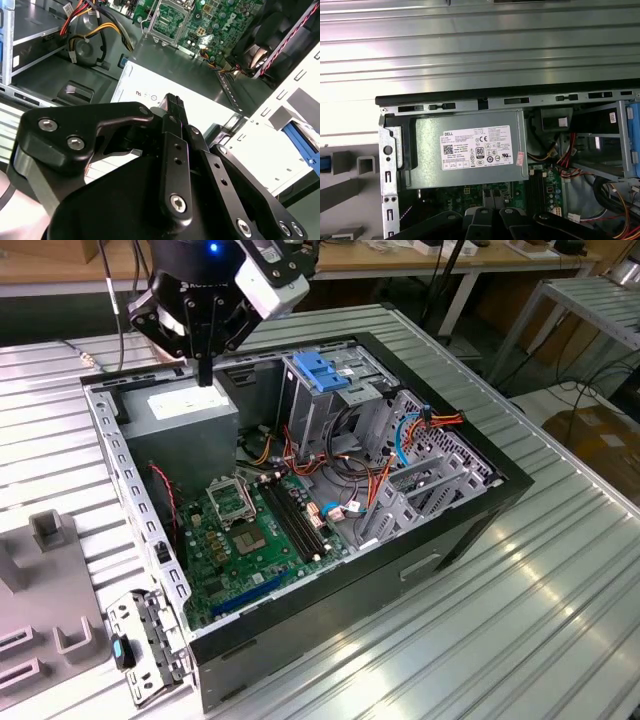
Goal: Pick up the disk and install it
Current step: 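Reach for the disk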
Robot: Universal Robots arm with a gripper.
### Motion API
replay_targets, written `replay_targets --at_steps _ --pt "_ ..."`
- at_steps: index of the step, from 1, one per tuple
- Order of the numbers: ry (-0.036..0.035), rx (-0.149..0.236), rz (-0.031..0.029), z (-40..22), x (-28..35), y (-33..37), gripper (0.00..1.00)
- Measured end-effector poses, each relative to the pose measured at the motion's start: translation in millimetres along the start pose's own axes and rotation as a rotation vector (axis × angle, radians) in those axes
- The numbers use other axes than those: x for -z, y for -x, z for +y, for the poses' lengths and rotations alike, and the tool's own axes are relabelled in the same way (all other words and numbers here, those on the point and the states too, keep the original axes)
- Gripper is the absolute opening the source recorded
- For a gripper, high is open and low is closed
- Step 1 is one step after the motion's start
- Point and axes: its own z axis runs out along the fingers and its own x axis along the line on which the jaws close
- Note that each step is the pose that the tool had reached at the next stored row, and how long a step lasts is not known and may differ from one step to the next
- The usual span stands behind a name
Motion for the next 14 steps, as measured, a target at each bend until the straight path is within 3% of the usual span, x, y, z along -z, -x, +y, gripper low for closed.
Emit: replay_targets --at_steps 14 --pt "0.0 0.0 0.0 -0.3 0.1 -3.3 0.11"
